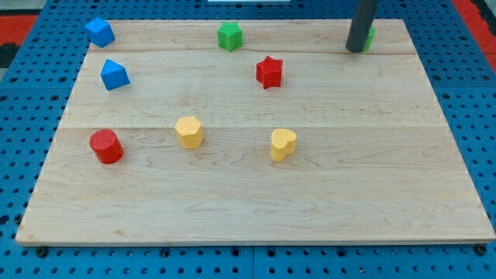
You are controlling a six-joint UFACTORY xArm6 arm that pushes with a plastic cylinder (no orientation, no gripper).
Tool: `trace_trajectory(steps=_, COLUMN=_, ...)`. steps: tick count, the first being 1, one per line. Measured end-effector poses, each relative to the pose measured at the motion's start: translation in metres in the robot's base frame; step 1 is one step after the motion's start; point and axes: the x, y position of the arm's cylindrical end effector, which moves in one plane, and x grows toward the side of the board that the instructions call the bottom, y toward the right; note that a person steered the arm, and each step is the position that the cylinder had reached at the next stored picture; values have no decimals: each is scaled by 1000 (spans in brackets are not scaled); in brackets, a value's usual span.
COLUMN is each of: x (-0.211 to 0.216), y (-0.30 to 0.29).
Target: Move the blue triangle down a bit
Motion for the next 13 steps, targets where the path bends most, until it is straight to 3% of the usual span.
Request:
trace_trajectory(steps=1, x=14, y=0)
trace_trajectory(steps=2, x=74, y=-9)
trace_trajectory(steps=4, x=124, y=-112)
trace_trajectory(steps=5, x=112, y=-184)
trace_trajectory(steps=7, x=46, y=-249)
trace_trajectory(steps=9, x=51, y=-361)
trace_trajectory(steps=10, x=48, y=-381)
trace_trajectory(steps=11, x=19, y=-390)
trace_trajectory(steps=12, x=32, y=-432)
trace_trajectory(steps=13, x=71, y=-440)
